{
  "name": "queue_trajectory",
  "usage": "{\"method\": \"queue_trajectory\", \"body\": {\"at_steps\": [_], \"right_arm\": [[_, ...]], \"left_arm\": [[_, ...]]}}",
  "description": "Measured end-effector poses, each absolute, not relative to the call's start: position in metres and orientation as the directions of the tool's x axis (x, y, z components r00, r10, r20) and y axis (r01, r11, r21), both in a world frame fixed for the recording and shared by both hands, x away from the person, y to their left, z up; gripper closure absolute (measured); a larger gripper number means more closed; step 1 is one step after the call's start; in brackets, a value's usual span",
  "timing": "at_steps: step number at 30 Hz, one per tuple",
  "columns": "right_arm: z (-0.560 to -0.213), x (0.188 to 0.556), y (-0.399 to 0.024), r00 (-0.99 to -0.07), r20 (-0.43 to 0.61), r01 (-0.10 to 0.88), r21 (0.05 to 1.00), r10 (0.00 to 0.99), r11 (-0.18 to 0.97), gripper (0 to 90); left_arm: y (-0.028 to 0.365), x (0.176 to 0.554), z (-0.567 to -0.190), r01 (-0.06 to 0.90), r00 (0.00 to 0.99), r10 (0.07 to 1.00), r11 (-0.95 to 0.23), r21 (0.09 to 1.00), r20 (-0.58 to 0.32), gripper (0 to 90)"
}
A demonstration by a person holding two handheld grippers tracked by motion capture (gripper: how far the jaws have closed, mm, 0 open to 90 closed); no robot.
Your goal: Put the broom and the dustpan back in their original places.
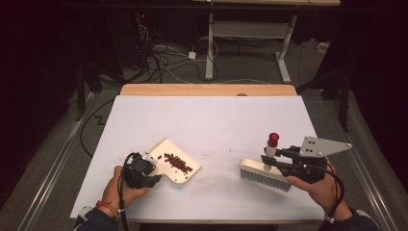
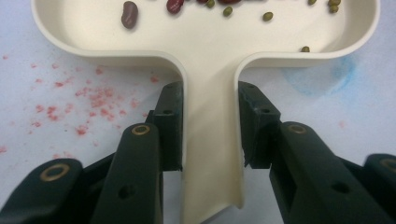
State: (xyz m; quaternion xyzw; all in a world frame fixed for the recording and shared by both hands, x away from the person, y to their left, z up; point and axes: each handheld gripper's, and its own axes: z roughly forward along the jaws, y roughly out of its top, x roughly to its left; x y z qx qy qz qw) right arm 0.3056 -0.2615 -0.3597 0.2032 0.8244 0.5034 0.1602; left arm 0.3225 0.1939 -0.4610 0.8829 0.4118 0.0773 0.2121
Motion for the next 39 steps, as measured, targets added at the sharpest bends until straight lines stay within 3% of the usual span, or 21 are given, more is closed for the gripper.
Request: {"method": "queue_trajectory", "body": {"at_steps": [16,25,31,39], "right_arm": [[-0.368,0.329,-0.276,-0.838,-0.011,0.263,0.867,0.546,0.422,69.2],[-0.370,0.367,-0.276,-0.810,0.023,0.322,0.852,0.585,0.413,66.6],[-0.371,0.402,-0.270,-0.775,0.035,0.374,0.830,0.631,0.414,64.7],[-0.386,0.444,-0.257,-0.694,0.011,0.448,0.789,0.720,0.420,60.1]], "left_arm": [[0.215,0.338,-0.466,0.749,0.550,0.834,-0.468,0.469,-0.047,63.8],[0.209,0.350,-0.470,0.792,0.447,0.890,-0.347,0.502,-0.090,63.3],[0.201,0.349,-0.473,0.802,0.427,0.895,-0.311,0.510,-0.125,55.6],[0.189,0.331,-0.466,0.763,0.483,0.868,-0.355,0.539,-0.113,47.6]]}}
